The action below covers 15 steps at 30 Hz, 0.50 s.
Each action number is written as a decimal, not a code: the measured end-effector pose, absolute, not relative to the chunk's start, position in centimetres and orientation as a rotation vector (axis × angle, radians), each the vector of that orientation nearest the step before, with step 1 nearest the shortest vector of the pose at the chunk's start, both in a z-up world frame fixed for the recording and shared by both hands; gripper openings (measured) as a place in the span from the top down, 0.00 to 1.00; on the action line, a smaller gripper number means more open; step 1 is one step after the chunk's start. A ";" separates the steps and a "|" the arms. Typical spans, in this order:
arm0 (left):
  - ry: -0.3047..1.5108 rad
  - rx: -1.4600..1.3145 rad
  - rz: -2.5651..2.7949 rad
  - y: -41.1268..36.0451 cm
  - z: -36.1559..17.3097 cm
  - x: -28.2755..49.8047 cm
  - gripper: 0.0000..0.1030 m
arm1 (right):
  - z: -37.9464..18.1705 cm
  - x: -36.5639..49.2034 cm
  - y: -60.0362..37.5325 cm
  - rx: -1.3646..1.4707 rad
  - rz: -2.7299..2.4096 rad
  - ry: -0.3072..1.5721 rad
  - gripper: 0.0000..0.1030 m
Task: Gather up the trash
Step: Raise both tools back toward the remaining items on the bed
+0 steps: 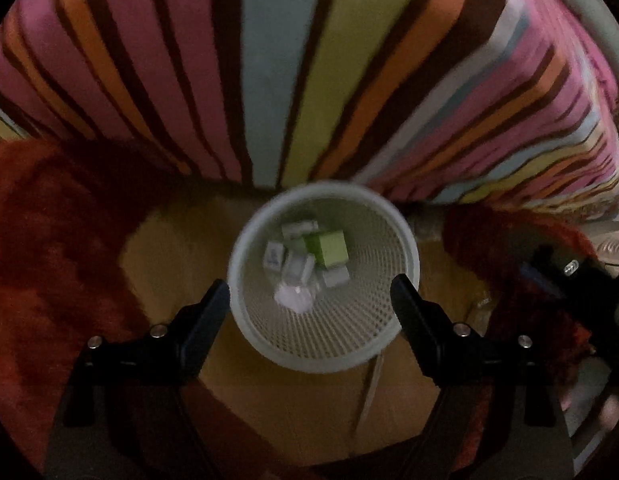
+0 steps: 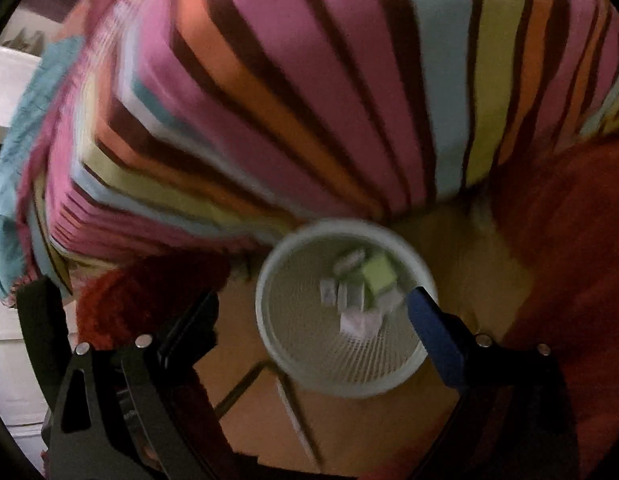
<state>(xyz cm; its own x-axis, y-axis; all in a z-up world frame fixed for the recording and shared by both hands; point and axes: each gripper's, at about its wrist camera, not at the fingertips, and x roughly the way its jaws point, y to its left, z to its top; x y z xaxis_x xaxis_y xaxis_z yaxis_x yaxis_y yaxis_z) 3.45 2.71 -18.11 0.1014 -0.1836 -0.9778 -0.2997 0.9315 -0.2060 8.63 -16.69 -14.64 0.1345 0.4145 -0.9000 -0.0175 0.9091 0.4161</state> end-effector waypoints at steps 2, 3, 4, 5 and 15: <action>1.410 -0.378 0.103 3.2 -16.2 3.7 0.22 | -12.5 9.1 -17.1 0.324 0.311 1.312 0.12; 1.385 -0.375 0.102 3.3 -15.5 3.8 0.22 | -11.5 9.4 -17.2 0.313 0.307 1.266 0.12; 1.356 -0.369 0.102 3.5 -14.6 4.1 0.22 | -10.4 9.7 -17.2 0.298 0.303 1.215 0.12; 1.329 -0.359 0.102 3.6 -13.8 4.3 0.22 | -9.4 10.1 -17.2 0.274 0.299 1.160 0.12; 1.087 -0.234 0.120 4.4 -7.1 8.3 0.22 | -5.9 13.1 -16.6 0.202 0.313 0.939 0.12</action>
